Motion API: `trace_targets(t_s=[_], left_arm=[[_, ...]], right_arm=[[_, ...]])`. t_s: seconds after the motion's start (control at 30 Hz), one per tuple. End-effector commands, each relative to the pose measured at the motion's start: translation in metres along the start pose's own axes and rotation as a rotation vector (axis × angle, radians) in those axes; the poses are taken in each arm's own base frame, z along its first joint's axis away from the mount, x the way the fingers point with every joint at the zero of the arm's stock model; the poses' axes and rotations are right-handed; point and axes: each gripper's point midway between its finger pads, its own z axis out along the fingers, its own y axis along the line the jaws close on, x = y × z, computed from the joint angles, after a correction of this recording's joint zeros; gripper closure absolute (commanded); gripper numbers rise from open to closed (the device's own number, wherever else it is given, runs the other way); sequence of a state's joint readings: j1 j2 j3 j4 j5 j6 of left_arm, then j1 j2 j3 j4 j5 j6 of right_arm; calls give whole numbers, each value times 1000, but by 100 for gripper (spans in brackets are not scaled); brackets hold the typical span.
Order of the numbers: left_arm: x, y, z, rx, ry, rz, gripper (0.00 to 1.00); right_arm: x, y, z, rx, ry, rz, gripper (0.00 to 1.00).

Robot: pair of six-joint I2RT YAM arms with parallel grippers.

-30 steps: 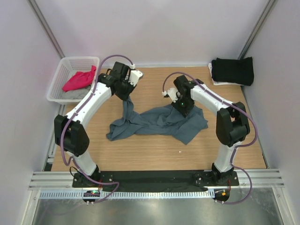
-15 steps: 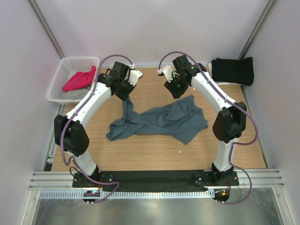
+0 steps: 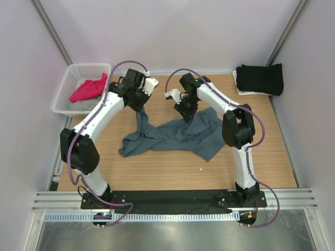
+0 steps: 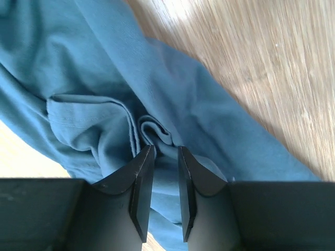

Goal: Fold and stack the t-shirts
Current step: Flatten the tshirt out

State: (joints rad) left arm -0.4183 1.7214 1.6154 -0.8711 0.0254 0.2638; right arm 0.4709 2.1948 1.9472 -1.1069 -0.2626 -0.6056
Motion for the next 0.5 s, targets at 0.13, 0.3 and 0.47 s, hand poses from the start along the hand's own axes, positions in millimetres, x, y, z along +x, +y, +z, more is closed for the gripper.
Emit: trace_targets(t_s=[0.13,0.3,0.47], left_arm=[[-16,8,-15,-32,-74,-16,100],[-18,9,-14,-32,-77,-19,100],[-16,9,-13,-35,-68,-22,100]], right_arm=[[-14,6,-17,-11,-52,-33,70],[-12,6,-11,-19,-41,-24,70],[-12,4,-4,-26,-34,-20,70]])
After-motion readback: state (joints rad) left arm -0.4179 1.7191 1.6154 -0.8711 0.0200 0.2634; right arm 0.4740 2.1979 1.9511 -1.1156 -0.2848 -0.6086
